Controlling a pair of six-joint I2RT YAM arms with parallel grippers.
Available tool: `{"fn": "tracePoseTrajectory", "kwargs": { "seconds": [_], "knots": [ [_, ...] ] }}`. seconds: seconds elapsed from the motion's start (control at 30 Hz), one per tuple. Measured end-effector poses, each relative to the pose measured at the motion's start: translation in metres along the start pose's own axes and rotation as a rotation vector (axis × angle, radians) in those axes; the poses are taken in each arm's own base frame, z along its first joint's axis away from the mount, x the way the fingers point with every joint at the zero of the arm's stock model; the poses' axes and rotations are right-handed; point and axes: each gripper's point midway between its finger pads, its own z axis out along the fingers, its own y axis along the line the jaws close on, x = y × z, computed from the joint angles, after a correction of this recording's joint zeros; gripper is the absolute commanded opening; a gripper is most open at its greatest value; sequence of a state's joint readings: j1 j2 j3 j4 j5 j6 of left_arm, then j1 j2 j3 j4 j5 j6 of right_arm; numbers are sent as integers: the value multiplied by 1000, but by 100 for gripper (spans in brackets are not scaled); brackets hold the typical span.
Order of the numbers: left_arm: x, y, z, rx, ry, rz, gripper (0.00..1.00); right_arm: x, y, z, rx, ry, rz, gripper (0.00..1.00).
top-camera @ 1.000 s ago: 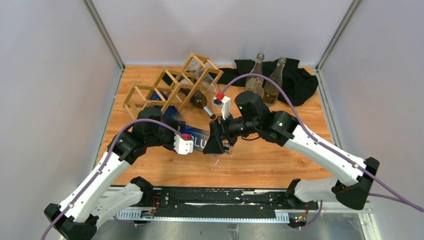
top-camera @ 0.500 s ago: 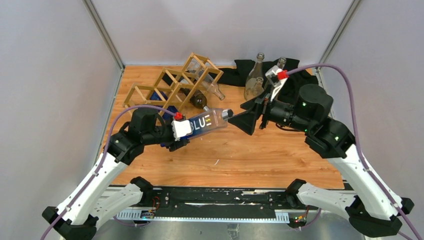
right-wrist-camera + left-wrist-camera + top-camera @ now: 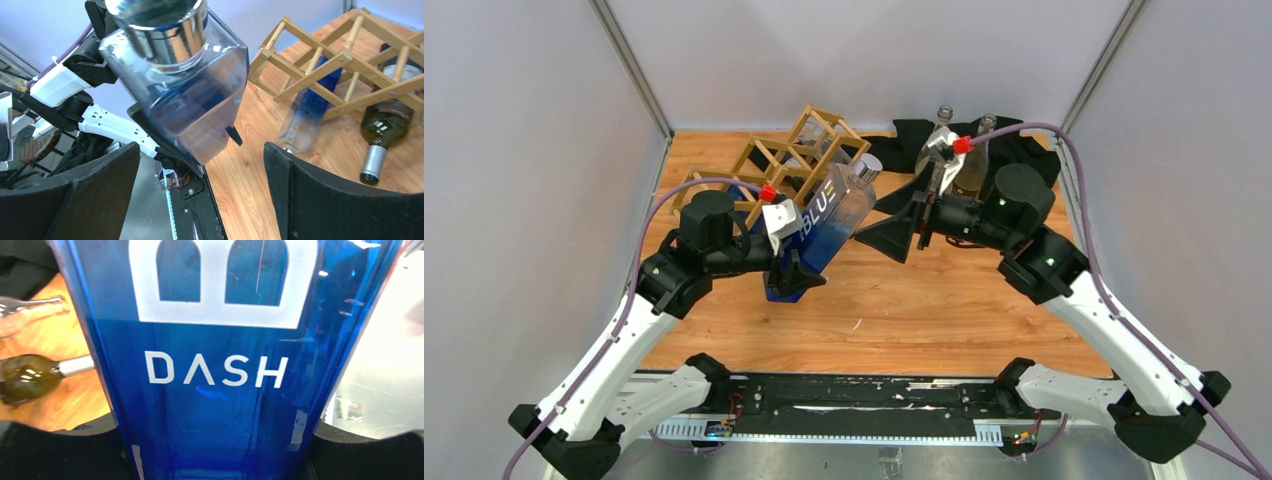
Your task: Take the wine bottle off the wine rack
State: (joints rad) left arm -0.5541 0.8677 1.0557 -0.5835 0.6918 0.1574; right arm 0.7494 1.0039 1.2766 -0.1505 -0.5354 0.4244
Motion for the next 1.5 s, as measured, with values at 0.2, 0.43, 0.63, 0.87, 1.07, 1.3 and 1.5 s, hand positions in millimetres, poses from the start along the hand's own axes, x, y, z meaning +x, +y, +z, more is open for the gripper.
{"fn": "tracePoseTrajectory", "kwargs": {
  "seconds": [0.2,0.43,0.63,0.87,1.07,1.3,1.5],
  "knots": [
    [-2,-14,4,83,-5,-84,0,7,-7,30,-70,-17,36,96],
    [-6,-24,5,151,-5,-120,0,5,9,56,-182,-59,29,96],
    [-13,-30,2,177,-14,-117,11,9,18,66,-244,-62,26,53],
    [-25,-31,-5,166,-21,-77,100,24,14,64,-226,-4,-9,0],
    [-40,-13,-12,70,-1,20,100,58,-25,54,-49,128,6,0],
    [-38,28,-20,-61,86,-20,100,54,-101,-1,312,133,-49,0],
    [-30,69,-28,-208,142,-56,100,48,-152,-53,629,125,-145,0]
  ]
}}
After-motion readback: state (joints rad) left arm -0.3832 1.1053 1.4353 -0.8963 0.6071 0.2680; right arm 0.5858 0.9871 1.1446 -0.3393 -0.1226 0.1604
